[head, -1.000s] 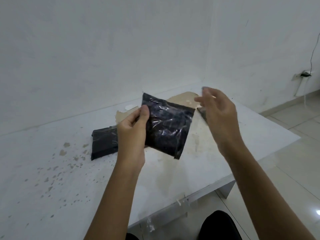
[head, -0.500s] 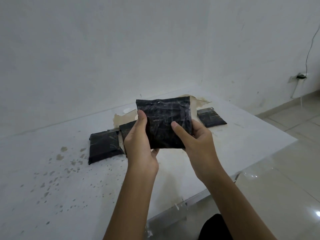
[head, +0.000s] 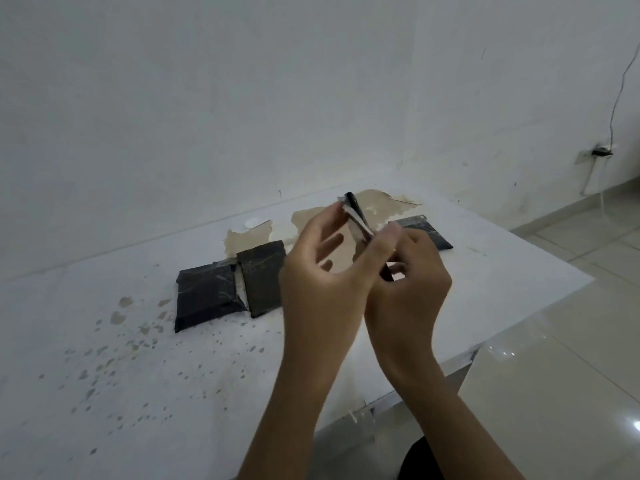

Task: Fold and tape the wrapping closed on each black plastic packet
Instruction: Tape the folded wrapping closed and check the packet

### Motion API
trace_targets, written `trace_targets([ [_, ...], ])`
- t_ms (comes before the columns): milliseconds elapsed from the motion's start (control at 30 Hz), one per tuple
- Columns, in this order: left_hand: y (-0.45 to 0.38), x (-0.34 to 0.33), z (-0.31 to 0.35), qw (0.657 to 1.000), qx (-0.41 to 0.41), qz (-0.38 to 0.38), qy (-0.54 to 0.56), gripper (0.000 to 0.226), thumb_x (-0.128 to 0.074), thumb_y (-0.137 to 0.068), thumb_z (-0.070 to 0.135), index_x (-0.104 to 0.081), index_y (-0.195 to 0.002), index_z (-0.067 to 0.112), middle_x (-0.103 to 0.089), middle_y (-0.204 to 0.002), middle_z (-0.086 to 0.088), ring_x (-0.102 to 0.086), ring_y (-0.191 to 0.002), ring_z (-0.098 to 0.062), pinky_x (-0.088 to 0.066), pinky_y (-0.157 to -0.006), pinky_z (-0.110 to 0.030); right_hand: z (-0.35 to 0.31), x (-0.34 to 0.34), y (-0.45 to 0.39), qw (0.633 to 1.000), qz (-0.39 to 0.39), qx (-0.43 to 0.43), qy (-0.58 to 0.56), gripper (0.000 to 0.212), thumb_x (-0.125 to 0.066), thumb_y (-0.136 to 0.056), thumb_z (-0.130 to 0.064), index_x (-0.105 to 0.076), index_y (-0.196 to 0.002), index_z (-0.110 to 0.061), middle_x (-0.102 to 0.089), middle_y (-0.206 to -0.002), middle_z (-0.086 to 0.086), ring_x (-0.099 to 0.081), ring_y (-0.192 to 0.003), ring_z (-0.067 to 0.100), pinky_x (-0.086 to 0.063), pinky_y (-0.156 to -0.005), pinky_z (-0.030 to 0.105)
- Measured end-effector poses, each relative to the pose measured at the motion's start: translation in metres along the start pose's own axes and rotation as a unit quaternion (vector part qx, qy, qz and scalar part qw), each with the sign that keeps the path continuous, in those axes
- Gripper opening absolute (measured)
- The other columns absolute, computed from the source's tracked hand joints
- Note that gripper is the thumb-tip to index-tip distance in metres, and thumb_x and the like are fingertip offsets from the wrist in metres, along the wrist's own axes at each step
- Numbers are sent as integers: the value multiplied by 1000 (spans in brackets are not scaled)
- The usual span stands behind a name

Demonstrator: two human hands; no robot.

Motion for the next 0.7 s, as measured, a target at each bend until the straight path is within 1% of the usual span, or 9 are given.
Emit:
trace_targets([
  [100,-1,-6,-6,999,18,11,25,54,-86,-80,30,-66,-130,27,-73,-118,18,-70,-107,1,-60,-88,-23,-1,1,2,998,28,17,50,8,-74,-88,-5,-72,-94,-8,-57,-88,-9,-56,-76,-1,-46,-64,8],
  [167,-3,-4,-10,998,27,20,56,45,-82,-86,18,-65,-126,30,-75,-114,13,-73,-102,-3,-61,-84,-23,-4,-4,3,998,1,29,62,11,-75,-86,-10,-71,-96,-12,-57,-92,-11,-57,-79,4,-47,-67,11],
  [233,-7,2,-12,997,29,20,66,41,-74,-92,10,-62,-121,36,-77,-108,10,-74,-97,-4,-60,-78,-20,-6,-13,5,996,-77,30,46,24,-73,-82,-26,-70,-105,-19,-60,-100,-11,-59,-90,13,-50,-75,20],
  [300,-14,10,-11,998,35,-2,43,41,-67,-96,6,-61,-125,34,-79,-105,7,-75,-93,-6,-61,-74,-21,-8,-21,9,980,-179,54,69,47,-70,-77,-44,-67,-118,-21,-61,-112,-8,-54,-103,14,-42,-88,12],
  [367,-20,17,-11,998,42,-53,3,42,-63,-98,6,-61,-130,32,-79,-103,7,-76,-93,-8,-63,-74,-28,-10,-16,6,961,-234,106,107,59,-71,-75,-52,-63,-122,-19,-58,-119,-4,-48,-114,15,-34,-98,9],
  [467,-24,18,-11,985,61,-159,-33,41,-62,-100,9,-58,-133,32,-80,-101,6,-77,-95,-14,-64,-81,-42,-14,9,-22,970,-185,126,91,42,-68,-86,-43,-62,-119,-18,-57,-119,-5,-50,-116,17,-45,-99,35],
  [500,-24,15,-12,979,68,-189,-35,41,-62,-100,9,-57,-134,31,-80,-101,5,-77,-95,-15,-64,-83,-43,-15,12,-30,974,-176,112,82,37,-64,-91,-42,-61,-122,-21,-57,-120,-11,-50,-119,13,-46,-99,37],
  [600,-21,5,-8,968,68,-237,-38,38,-63,-99,9,-56,-131,28,-80,-102,3,-77,-95,-16,-63,-85,-41,-8,-14,-41,961,-274,19,34,30,-53,-100,-45,-61,-126,-31,-61,-110,-27,-57,-112,-1,-49,-93,24],
  [700,-20,1,-7,972,56,-227,-30,31,-66,-97,13,-60,-124,27,-80,-99,4,-76,-93,-16,-61,-86,-39,-5,-29,-39,948,-316,19,7,16,-53,-102,-31,-69,-104,-29,-68,-88,-21,-64,-89,0,-47,-75,13],
])
Point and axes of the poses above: each hand's wrist, its own y-axis away from the middle knuckle, its own x-axis out of the back of the hand, z = x × y, the point moved 10 cm from there along -y, towards the middle knuckle
